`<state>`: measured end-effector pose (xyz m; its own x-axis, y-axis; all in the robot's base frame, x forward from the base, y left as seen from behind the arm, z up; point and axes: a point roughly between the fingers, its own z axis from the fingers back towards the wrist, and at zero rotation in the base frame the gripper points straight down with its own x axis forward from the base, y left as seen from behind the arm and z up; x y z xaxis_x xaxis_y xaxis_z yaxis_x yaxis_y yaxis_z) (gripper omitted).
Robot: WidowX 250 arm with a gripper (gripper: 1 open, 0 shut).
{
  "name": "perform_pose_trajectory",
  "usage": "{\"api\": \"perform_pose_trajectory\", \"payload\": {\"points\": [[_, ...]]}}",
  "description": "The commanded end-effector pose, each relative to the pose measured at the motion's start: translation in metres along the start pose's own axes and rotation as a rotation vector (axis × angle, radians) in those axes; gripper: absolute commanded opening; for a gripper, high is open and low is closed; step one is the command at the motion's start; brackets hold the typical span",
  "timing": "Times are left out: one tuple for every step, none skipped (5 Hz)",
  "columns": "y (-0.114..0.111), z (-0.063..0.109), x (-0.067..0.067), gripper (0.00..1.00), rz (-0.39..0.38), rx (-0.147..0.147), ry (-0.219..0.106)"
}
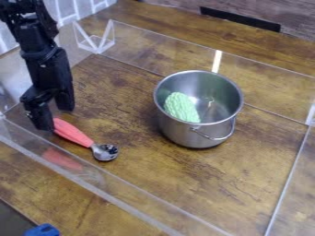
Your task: Move the pink spoon to the right
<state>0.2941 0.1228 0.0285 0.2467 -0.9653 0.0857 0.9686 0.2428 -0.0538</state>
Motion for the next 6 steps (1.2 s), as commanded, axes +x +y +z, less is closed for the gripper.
{"api": "perform_pose_trajectory", "payload": {"points": [[-0.010, 0.011, 0.000, 1.00, 0.036, 0.030, -0.007], [-0.013, 0.014, 0.010, 0.00, 0.068, 0.032, -0.007], [-0.011, 0.018, 0.022, 0.00, 0.114, 0.037, 0.014], [-0.013, 0.022, 0.038, 0.00, 0.156, 0.052, 0.040], [-0.013, 0.030, 0.058, 0.00, 0.159, 0.074, 0.066], [-0.015, 0.039, 0.080, 0.00, 0.133, 0.100, 0.093]]}}
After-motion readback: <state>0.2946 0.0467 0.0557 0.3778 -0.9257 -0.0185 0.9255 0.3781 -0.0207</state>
